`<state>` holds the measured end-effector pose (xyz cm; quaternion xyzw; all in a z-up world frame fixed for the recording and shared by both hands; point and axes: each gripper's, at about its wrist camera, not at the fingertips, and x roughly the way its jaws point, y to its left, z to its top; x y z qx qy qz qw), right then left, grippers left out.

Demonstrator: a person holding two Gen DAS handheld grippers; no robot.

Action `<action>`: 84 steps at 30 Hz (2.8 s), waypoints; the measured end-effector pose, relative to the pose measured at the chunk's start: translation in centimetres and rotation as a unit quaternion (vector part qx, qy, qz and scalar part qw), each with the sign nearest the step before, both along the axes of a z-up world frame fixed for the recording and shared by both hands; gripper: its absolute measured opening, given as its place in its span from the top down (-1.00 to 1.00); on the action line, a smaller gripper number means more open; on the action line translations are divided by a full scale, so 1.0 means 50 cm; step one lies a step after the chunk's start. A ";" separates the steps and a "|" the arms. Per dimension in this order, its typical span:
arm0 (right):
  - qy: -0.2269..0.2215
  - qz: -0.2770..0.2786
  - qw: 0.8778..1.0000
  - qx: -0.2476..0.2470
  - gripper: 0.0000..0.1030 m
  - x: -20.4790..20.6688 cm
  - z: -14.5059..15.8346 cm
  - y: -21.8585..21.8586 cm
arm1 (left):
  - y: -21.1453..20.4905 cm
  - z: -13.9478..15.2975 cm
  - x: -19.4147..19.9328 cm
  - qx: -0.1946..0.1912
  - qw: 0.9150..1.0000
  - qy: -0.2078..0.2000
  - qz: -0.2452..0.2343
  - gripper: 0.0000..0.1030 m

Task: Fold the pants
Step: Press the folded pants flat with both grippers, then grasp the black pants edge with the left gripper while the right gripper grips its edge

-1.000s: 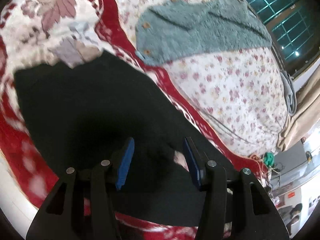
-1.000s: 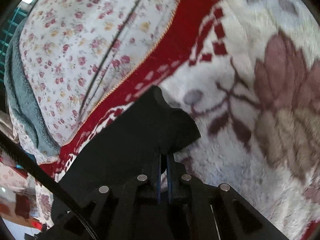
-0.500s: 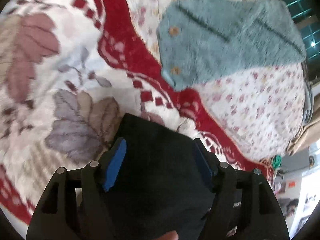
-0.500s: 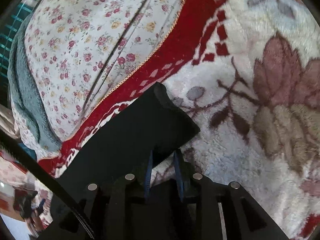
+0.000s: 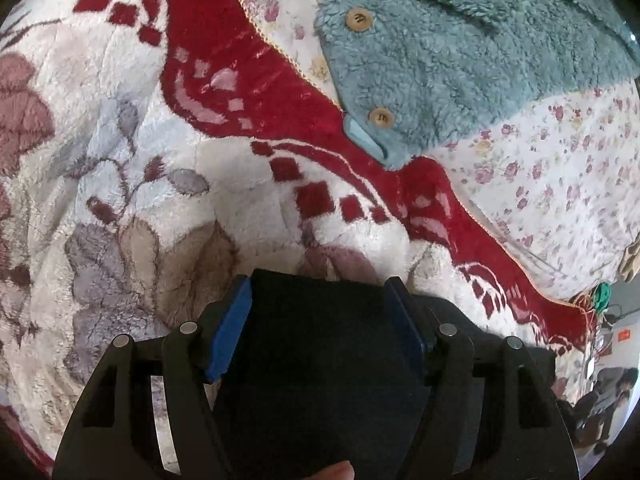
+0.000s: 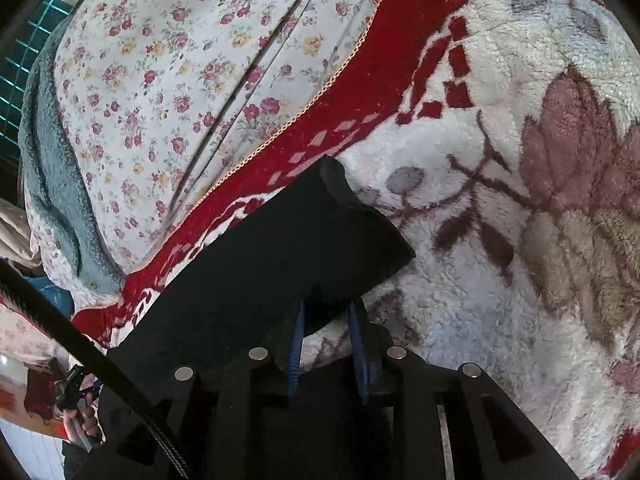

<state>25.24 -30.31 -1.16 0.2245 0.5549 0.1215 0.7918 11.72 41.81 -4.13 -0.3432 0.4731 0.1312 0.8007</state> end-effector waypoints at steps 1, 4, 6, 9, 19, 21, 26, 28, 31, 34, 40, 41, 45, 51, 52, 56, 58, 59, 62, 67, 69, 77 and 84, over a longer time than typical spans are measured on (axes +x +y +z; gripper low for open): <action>0.001 0.000 1.000 0.002 0.59 0.000 -0.001 0.000 | 0.002 -0.003 0.001 0.000 1.000 0.001 0.000 -0.32; 0.003 -0.002 1.000 0.007 0.59 0.000 -0.003 -0.001 | 0.000 -0.003 -0.003 -0.015 1.000 -0.013 -0.011 -0.32; 0.004 -0.001 1.000 0.006 0.59 0.001 -0.004 -0.002 | -0.009 0.006 -0.005 -0.023 0.999 -0.033 -0.033 -0.33; 0.004 -0.002 1.000 0.006 0.59 0.000 -0.004 -0.002 | -0.015 0.011 -0.001 -0.045 0.997 -0.042 -0.054 -0.32; 0.009 -0.012 1.000 0.019 0.59 0.001 -0.008 -0.008 | -0.031 0.011 0.021 -0.060 0.994 -0.028 -0.082 -0.32; 0.005 -0.015 1.000 0.017 0.59 0.000 -0.004 -0.011 | -0.031 0.000 0.028 -0.051 0.995 -0.011 -0.079 -0.31; -0.027 -0.042 0.999 0.003 0.59 -0.007 0.023 -0.031 | -0.030 -0.016 0.038 -0.038 0.997 0.012 -0.064 -0.22; -0.056 -0.070 0.996 0.002 0.59 -0.013 0.046 -0.053 | -0.029 -0.017 0.038 -0.021 0.998 0.023 -0.054 0.02; -0.096 -0.108 0.989 0.008 0.59 -0.013 0.074 -0.089 | -0.029 -0.023 0.036 0.000 0.998 0.045 -0.047 0.70; -0.073 -0.092 0.992 0.037 0.53 0.049 0.064 -0.105 | -0.035 -0.007 0.024 0.016 0.998 0.023 -0.050 0.85; 0.036 0.016 0.996 0.086 0.53 0.193 0.018 -0.055 | -0.045 0.028 0.005 0.023 0.999 -0.021 -0.033 0.88; 0.045 0.026 0.994 0.095 0.53 0.213 0.013 -0.048 | -0.043 0.034 -0.002 0.017 0.999 -0.032 -0.028 0.88; 0.065 0.039 0.995 0.058 0.53 0.246 -0.009 -0.033 | -0.043 0.048 -0.016 0.007 0.998 -0.053 -0.015 0.88; 0.073 0.060 0.991 0.096 0.53 0.260 -0.042 -0.022 | -0.051 0.062 -0.014 0.003 0.998 -0.055 -0.019 0.88; 0.072 0.063 0.990 0.100 0.53 0.260 -0.043 -0.018 | -0.049 0.060 -0.012 0.002 0.998 -0.053 -0.018 0.88; 0.064 0.080 0.990 0.096 0.53 0.266 -0.045 -0.004 | -0.050 0.045 -0.006 -0.006 0.999 -0.042 -0.019 0.88; 0.064 0.084 0.991 0.080 0.56 0.270 -0.051 -0.002 | -0.051 0.036 -0.003 -0.013 0.999 -0.035 -0.023 0.88; 0.065 0.087 0.991 0.076 0.63 0.271 -0.055 0.000 | -0.052 0.030 -0.001 -0.014 0.999 -0.029 -0.025 0.88; 0.056 0.096 0.992 0.059 0.90 0.272 -0.055 0.006 | -0.051 0.017 0.004 -0.040 0.999 -0.024 -0.029 0.88; 0.024 0.096 0.993 0.061 0.94 0.253 -0.030 -0.009 | -0.048 0.030 -0.004 -0.032 0.999 -0.036 -0.010 0.91; 0.012 0.093 0.993 0.066 0.94 0.246 -0.014 -0.015 | -0.047 0.046 -0.014 -0.024 0.999 -0.048 -0.006 0.92; -0.036 0.122 0.988 0.089 0.95 0.188 0.081 -0.004 | -0.036 0.132 -0.116 -0.035 0.993 -0.108 0.022 0.93; -0.062 0.166 0.979 0.099 0.96 0.073 0.130 -0.014 | -0.059 0.167 -0.276 -0.059 0.982 -0.173 0.047 0.93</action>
